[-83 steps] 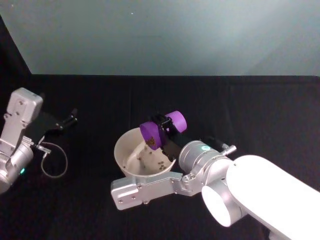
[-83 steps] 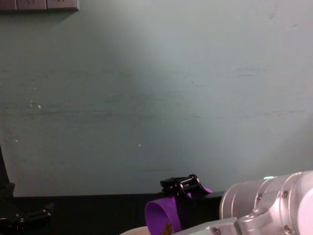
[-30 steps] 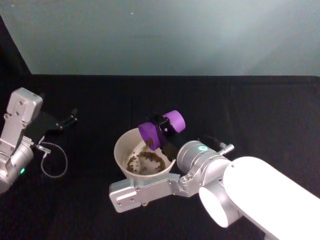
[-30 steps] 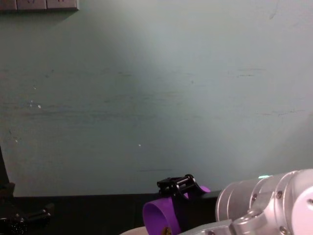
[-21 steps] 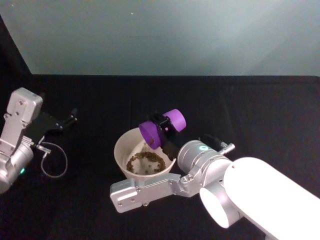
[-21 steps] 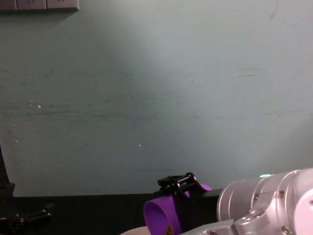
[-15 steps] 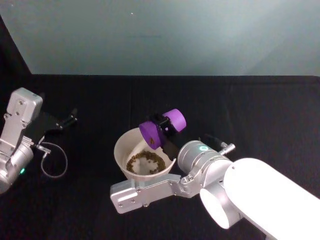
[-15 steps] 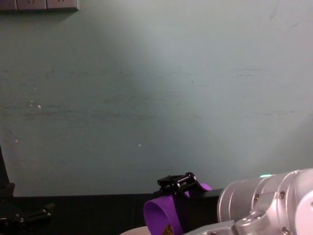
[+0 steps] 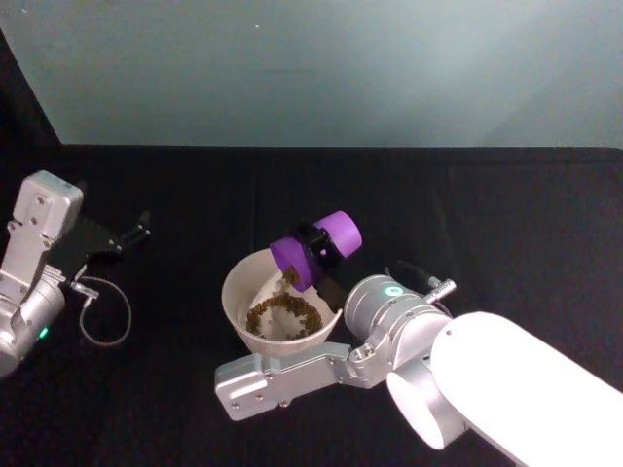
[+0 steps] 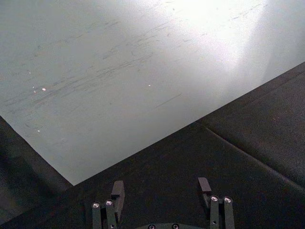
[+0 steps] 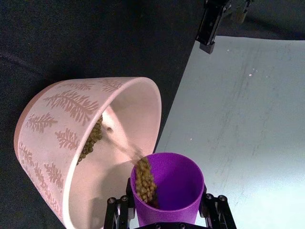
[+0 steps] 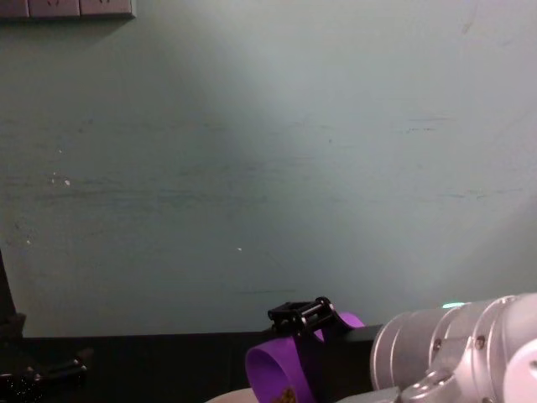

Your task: Pick up the cup and pour the mung beans from the cup into the bowl.

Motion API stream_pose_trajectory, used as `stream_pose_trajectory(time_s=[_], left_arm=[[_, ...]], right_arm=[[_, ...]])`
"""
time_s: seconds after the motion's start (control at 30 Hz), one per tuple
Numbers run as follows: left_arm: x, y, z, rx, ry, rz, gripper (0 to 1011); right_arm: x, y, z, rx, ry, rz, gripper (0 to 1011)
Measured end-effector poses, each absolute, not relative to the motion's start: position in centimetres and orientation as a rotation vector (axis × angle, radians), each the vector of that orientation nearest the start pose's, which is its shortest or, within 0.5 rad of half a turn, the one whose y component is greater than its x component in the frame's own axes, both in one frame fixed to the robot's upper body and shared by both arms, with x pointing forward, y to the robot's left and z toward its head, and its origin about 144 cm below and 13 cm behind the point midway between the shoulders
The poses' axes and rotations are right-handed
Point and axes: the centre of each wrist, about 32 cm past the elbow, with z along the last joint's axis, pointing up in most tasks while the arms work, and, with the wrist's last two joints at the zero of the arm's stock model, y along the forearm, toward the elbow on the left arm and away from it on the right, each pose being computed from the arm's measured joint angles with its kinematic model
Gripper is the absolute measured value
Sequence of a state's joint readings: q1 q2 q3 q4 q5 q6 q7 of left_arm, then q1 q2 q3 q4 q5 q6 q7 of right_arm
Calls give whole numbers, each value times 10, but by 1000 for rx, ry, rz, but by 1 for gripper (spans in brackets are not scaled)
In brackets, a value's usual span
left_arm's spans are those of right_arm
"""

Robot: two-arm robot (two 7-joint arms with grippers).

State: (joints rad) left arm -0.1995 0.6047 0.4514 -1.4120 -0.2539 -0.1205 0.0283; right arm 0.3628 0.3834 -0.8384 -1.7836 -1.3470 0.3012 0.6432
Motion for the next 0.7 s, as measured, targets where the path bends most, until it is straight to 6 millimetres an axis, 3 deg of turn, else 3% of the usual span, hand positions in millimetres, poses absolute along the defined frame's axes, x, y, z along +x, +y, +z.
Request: stream_pose_trajectory(time_s=[0.7], left_arm=[[489, 310, 1140, 304, -285, 1248, 1000]], right_arm=[[440, -89, 1235, -1251, -1421, -451, 726]])
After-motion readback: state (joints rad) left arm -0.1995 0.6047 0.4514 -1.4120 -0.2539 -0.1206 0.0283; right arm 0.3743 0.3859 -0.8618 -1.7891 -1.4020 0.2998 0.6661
